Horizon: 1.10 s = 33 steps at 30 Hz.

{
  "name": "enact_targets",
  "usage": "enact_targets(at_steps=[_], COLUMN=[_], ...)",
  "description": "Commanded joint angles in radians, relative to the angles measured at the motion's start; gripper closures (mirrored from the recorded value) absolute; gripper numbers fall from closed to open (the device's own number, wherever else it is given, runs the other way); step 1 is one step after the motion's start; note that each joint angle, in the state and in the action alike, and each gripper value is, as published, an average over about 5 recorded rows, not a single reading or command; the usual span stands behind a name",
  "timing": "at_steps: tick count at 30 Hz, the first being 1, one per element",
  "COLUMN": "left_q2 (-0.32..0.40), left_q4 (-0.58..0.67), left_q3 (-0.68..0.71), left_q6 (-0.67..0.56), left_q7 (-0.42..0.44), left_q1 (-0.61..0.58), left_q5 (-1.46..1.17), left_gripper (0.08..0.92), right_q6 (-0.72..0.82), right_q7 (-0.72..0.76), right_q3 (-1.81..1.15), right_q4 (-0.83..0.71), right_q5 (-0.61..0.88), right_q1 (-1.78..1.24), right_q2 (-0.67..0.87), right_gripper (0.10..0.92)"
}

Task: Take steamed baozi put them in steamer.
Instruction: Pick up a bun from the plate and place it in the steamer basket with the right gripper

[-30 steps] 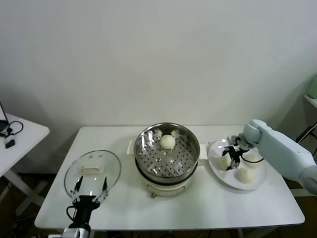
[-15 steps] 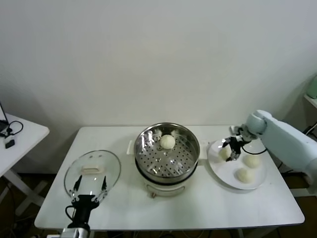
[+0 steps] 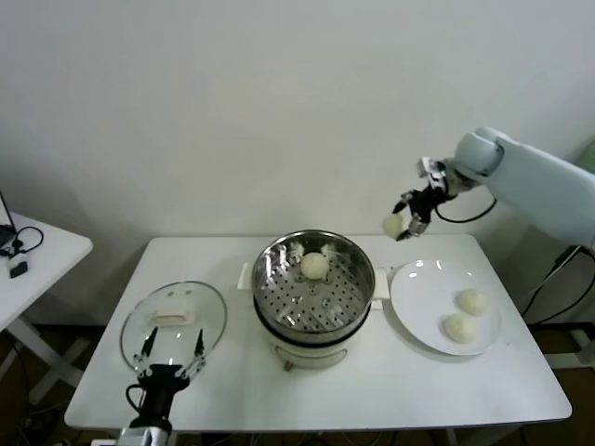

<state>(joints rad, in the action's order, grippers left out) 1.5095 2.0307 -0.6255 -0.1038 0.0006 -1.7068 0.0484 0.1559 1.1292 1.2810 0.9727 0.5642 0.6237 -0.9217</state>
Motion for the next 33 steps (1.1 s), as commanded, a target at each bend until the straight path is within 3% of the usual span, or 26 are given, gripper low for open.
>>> enact_targets(at_steps=[1,16,33], left_q2=[-0.008,-0.016,-0.003], left_q4=[0.002,0.015,0.018], left_q3=[0.006,0.004,0.006], left_q6=[0.004,0.007,0.012], left_q7=[-0.008,-0.032,-0.036], left_q1=[-0.003,-0.045,-0.047], left_q5=[0.015,-0.015,-0.014], left_gripper=[0.177,0.177,0.177], right_q6=[0.06,0.109,0.106], right_q7=[-0.022,-0.101,-0.129], right_q3=[0.169,0.153,0.179], right_q4=[0.09,0.132,0.132], right_q5=[0.281,0.312,0.266], right_q1=[0.194,0.038,-0.082], right_q2=[-0.103,-0.338,-0.374], right_gripper=[0.298,0.301,0.298])
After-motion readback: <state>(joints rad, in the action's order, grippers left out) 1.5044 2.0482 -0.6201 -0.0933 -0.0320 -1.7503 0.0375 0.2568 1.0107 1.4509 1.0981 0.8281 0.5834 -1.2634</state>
